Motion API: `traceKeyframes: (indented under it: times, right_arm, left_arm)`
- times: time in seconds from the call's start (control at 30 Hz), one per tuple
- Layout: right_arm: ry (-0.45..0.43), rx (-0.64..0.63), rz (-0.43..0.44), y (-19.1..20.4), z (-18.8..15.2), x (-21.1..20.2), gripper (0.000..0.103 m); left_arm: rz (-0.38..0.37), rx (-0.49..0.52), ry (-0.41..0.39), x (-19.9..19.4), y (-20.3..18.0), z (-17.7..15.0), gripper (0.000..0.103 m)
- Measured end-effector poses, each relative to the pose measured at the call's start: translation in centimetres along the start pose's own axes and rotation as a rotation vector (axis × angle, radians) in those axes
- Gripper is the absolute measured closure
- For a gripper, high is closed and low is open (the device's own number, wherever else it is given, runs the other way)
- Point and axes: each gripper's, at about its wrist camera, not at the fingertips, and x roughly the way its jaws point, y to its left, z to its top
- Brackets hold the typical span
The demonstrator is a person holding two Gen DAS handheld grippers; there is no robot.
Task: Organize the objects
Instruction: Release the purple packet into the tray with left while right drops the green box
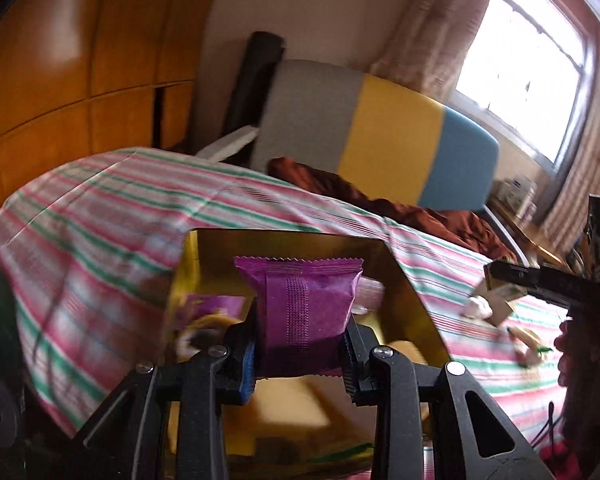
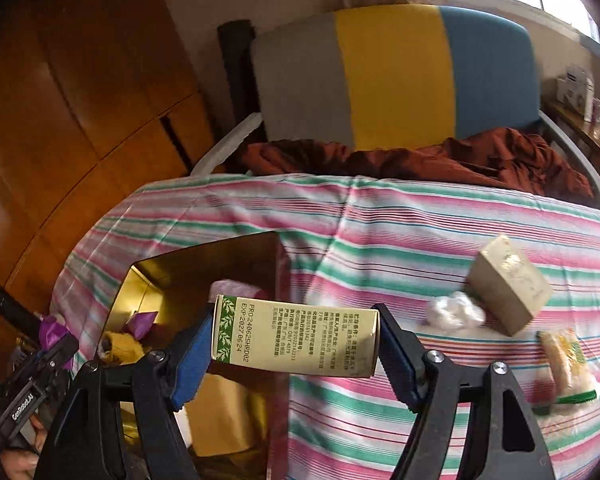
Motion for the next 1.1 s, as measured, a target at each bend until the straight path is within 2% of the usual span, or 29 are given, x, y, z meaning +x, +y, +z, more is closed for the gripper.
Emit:
traceKeyframes:
  times: [0.17, 0.4, 0.67, 0.97, 1.0, 1.07, 1.1]
  right_arm:
    - [0.076, -0.070, 0.045, 4.7, 1.1, 4.6, 0.027]
    - [0.147, -0.085, 0.043, 7.1, 3.0, 9.8, 0.027]
    - [0.204, -0.081, 0.036, 7.2, 3.9, 13.4, 0.027]
    - [0.229, -0.061, 0.020, 6.7, 4.0, 15.6, 0.026]
    - [0.228, -0.062, 0.014, 6.7, 4.0, 15.8, 0.026]
    - [0.229, -0.057, 0.003, 6.7, 4.0, 16.0, 0.018]
    - [0.227, -0.050, 0.001, 6.6, 3.9, 16.0, 0.015]
  left_arm:
    - [0.025, -0.069, -0.009, 0.1, 3.4, 0.6, 0.069]
    - [-0.010, -0.087, 0.023, 2.2, 3.7, 1.4, 0.069]
    - [-0.040, -0.039, 0.083, 5.2, 1.6, 1.8, 0.069]
    - [-0.026, -0.019, 0.149, 8.4, 0.6, 1.9, 0.069]
    - [-0.024, -0.017, 0.154, 8.8, 0.5, 1.9, 0.068]
    - [-0.031, -0.010, 0.168, 9.4, 0.1, 2.1, 0.062]
    - [-0.033, -0.005, 0.170, 9.6, -0.1, 2.2, 0.047]
